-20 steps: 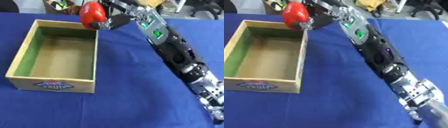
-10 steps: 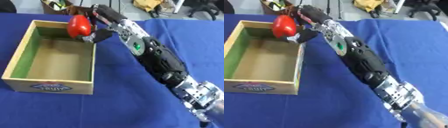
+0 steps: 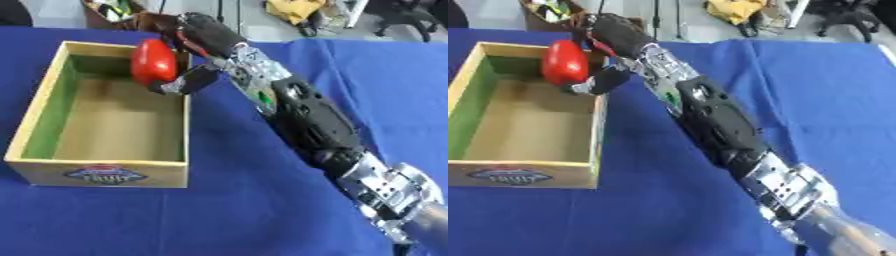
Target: Pick up objects on the table and place them in the box.
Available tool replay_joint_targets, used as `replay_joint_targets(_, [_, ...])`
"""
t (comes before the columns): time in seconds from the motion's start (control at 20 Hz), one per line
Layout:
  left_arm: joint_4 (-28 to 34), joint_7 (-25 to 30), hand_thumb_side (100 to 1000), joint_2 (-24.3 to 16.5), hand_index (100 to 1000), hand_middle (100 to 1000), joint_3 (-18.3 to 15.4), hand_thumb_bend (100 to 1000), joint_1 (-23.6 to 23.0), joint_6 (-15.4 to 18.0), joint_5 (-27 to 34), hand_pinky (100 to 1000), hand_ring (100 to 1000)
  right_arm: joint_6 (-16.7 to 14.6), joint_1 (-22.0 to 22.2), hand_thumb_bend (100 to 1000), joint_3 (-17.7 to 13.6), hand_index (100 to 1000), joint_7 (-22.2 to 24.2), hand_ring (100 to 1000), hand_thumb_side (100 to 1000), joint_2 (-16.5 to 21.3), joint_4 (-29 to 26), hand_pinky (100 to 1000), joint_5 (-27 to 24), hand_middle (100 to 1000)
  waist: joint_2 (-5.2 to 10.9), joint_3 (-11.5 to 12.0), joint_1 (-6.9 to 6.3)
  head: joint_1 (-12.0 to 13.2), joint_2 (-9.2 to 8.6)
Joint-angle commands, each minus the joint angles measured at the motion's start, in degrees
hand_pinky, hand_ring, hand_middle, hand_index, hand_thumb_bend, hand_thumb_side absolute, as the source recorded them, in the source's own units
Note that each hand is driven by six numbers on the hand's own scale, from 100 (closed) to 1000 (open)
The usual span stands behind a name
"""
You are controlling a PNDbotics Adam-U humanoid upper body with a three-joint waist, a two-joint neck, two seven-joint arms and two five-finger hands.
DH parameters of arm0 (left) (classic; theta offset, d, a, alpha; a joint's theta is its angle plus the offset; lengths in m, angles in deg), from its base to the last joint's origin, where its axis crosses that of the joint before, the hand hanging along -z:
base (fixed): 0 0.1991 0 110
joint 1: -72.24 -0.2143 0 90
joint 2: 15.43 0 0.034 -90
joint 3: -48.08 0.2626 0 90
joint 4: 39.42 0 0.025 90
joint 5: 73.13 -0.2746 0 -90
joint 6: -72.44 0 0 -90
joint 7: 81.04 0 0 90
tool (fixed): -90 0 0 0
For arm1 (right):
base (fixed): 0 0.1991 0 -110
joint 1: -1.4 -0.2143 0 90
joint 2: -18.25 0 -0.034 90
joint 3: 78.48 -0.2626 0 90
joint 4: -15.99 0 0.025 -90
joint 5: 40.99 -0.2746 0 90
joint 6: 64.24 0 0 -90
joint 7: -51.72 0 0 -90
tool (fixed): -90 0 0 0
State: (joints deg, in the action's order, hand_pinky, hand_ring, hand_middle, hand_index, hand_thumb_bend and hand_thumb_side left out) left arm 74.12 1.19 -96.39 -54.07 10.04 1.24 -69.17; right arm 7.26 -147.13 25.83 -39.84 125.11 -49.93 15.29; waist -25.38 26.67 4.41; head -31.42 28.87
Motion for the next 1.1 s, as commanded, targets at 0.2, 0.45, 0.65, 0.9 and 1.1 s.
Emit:
replay_joint_targets(0.2, [1.05, 0.1, 891, -0.39, 666, 535, 0.4, 100, 1.03, 0.31, 0.12, 164, 459, -1.18, 0.19, 279, 1.28, 417, -0.19, 573, 714, -1.32, 2.51, 778, 4.41, 340, 0.54, 0.69, -0.14, -1.28, -1.18])
replay_joint_targets(0.45, [1.05, 0.11, 891, -0.41, 666, 535, 0.37, 100, 1.01, 0.33, 0.15, 164, 459, -1.79, 0.11, 265, 1.6, 416, -1.36, 568, 719, -1.41, 1.64, 773, 5.39, 334, 0.57, 0.91, 0.03, -1.82, -1.15])
replay_joint_targets(0.65, [1.05, 0.14, 892, -0.53, 667, 535, 0.4, 100, 0.97, 0.27, 0.13, 165, 459, -0.67, -0.08, 192, 2.13, 436, 0.17, 655, 751, -0.16, -1.15, 789, 5.57, 375, 0.86, 0.69, 0.23, -1.82, -0.79])
replay_joint_targets(0.9, [1.05, 0.2, 892, -0.52, 667, 535, 0.4, 100, 1.03, 0.24, 0.16, 166, 459, 0.23, 0.3, 177, 3.04, 701, 6.16, 849, 921, 0.47, -3.85, 871, 9.5, 580, 0.98, 0.71, 0.33, -2.05, -0.77])
replay_joint_targets(1.1, [1.05, 0.17, 892, -0.52, 669, 535, 0.38, 100, 1.08, 0.24, 0.2, 166, 459, -0.34, 0.32, 227, 2.73, 752, 11.81, 901, 942, 0.63, -4.79, 895, 10.55, 628, 1.01, 0.63, 0.31, -2.38, -0.74])
